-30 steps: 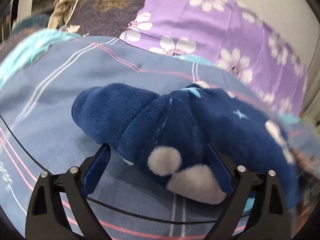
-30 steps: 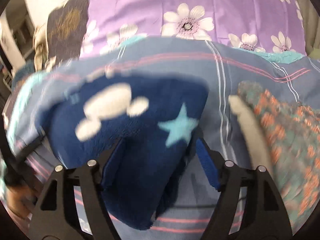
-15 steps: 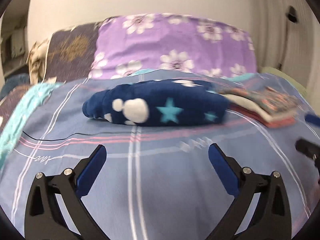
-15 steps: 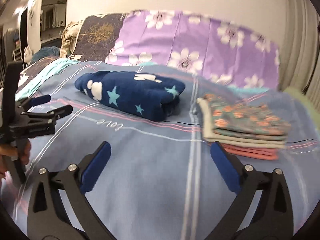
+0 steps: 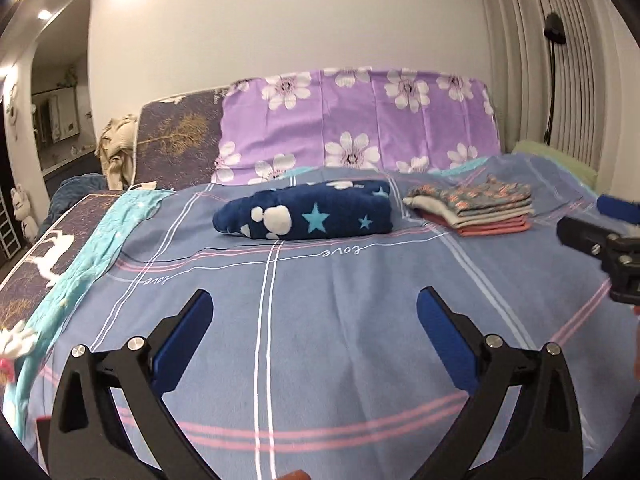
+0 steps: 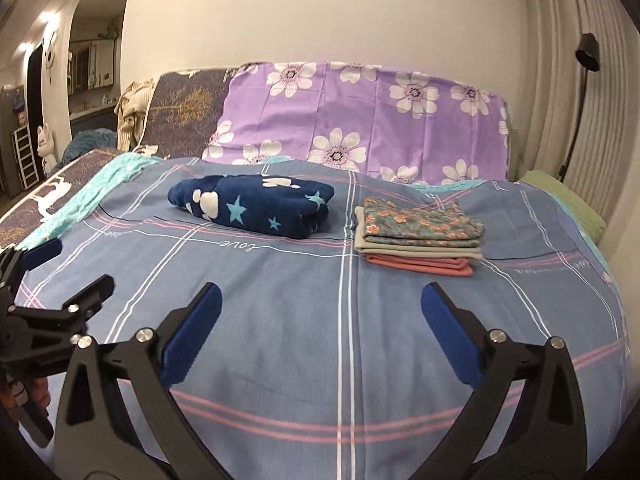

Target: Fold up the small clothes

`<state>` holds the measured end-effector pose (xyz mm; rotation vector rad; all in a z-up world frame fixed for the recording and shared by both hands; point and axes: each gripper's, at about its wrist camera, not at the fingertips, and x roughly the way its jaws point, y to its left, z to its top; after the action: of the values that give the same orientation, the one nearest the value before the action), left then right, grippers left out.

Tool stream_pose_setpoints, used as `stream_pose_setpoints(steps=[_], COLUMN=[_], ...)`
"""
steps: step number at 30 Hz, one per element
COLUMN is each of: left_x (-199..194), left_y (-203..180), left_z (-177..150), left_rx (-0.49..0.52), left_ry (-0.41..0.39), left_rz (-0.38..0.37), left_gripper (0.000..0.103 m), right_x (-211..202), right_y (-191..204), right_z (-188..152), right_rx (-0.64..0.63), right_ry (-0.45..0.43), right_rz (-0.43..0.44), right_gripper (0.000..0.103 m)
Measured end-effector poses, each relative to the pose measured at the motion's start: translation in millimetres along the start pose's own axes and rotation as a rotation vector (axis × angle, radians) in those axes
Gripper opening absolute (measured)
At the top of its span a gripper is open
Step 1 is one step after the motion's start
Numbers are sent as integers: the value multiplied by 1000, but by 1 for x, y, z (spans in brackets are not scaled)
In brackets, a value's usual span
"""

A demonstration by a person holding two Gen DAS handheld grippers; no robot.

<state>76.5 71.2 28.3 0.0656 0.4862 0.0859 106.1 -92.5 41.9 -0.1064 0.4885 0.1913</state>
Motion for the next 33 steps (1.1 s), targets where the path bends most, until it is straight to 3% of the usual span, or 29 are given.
stream_pose_setpoints(steps=[7,14,33], left_x=[-48,-75,-97], left_y=[-17,-24,-30], left_z=[-7,-12,-10], left_rx=[32,-10,-8], left_ry=[20,23,-2], left_rz=[-19,-13,46], left_gripper=[102,102,102], right_x=[-35,-54,-80], right_y=[-16,-30,-37], right_z=[-29,-52,-47], right_rx=[42,60,28], right_ry=[36,65,20], right_rz=[17,32,58], right_gripper=[101,101,101])
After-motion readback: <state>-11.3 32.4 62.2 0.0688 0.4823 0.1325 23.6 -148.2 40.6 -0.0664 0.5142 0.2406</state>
